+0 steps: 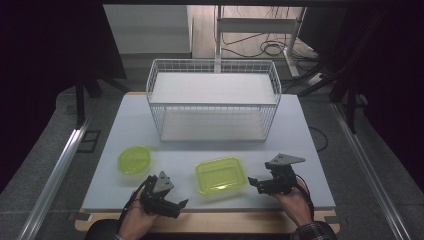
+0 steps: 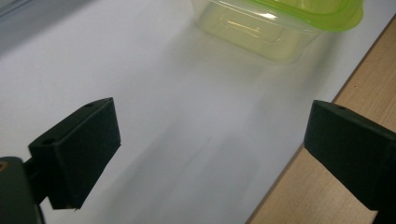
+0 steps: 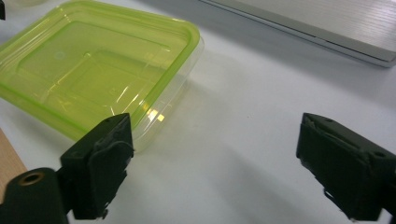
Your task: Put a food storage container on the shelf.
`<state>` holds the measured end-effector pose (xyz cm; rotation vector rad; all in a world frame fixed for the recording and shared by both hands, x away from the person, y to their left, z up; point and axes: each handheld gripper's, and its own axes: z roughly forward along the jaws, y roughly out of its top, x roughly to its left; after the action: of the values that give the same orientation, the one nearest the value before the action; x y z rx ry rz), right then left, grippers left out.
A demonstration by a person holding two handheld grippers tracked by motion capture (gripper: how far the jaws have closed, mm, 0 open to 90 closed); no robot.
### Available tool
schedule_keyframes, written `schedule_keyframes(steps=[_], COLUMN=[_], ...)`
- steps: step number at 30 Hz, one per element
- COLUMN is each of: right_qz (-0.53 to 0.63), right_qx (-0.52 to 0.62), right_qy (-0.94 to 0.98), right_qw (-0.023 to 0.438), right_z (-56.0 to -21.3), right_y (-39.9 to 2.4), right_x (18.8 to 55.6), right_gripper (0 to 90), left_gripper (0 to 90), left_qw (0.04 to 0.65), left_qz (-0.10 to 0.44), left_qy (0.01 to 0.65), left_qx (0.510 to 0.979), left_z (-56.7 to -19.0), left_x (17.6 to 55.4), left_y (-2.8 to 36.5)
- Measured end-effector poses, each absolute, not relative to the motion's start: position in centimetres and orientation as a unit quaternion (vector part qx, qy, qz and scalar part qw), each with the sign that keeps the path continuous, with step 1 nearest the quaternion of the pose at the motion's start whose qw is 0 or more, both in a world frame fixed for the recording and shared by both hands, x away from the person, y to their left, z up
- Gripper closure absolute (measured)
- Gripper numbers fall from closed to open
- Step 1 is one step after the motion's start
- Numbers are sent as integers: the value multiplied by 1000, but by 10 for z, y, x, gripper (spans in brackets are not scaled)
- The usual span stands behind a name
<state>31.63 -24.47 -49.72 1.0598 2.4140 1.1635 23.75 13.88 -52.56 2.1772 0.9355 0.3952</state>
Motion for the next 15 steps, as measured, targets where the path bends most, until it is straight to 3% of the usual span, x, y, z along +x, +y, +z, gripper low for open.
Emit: schedule_keyframes(steps=[15], right_qz=[420], right_qx=[373], right_qy=[820], right_qw=[111], right_z=[-495], right_y=[-242], right_x=[319], right_gripper=[51], left_gripper=[15], left_qw=[358], left_qz=[190], left_qy=[352], left_qx=[844], left_z=[-527], left_x=[237], left_y=[138])
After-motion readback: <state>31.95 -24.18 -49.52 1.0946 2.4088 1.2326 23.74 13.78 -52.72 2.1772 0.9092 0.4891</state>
